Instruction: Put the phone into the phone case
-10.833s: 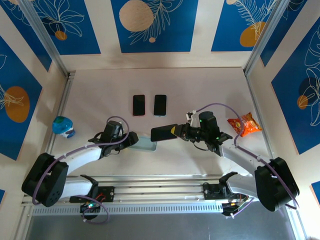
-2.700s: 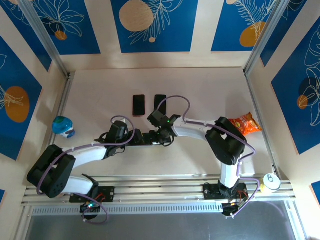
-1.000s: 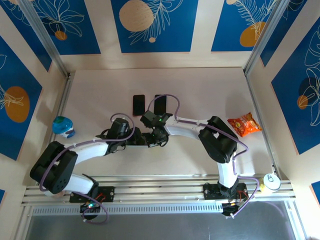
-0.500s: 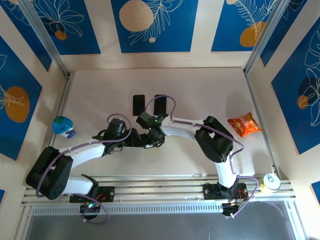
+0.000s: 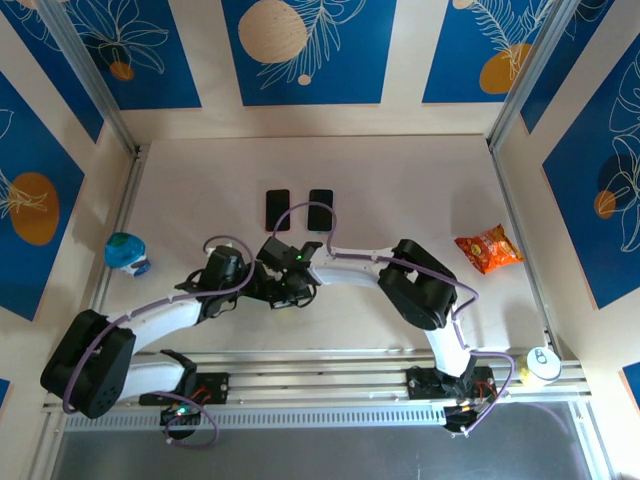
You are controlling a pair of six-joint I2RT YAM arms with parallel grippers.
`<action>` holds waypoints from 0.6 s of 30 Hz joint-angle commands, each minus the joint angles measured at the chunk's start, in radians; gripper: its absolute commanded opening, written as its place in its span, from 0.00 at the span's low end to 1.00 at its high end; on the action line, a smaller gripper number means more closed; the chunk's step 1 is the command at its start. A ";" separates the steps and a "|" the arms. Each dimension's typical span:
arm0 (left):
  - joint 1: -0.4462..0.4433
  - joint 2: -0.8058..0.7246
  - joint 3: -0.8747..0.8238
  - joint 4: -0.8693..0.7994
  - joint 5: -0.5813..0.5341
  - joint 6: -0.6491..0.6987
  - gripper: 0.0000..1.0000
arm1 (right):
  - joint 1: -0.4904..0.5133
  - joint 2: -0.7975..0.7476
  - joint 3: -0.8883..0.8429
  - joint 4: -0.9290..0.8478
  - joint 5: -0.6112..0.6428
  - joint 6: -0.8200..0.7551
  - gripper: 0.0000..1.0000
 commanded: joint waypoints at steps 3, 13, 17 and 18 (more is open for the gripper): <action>-0.004 0.024 -0.039 -0.090 0.039 -0.007 0.64 | 0.066 0.326 -0.144 -0.111 -0.097 0.016 0.00; -0.017 0.136 0.064 -0.043 0.110 -0.007 0.64 | -0.086 -0.101 -0.301 -0.102 -0.040 0.031 0.00; -0.047 0.234 0.155 -0.026 0.129 -0.012 0.64 | -0.180 -0.329 -0.336 -0.134 -0.013 0.035 0.00; -0.057 0.259 0.184 -0.027 0.131 -0.012 0.64 | -0.212 -0.378 -0.340 -0.142 -0.016 0.033 0.00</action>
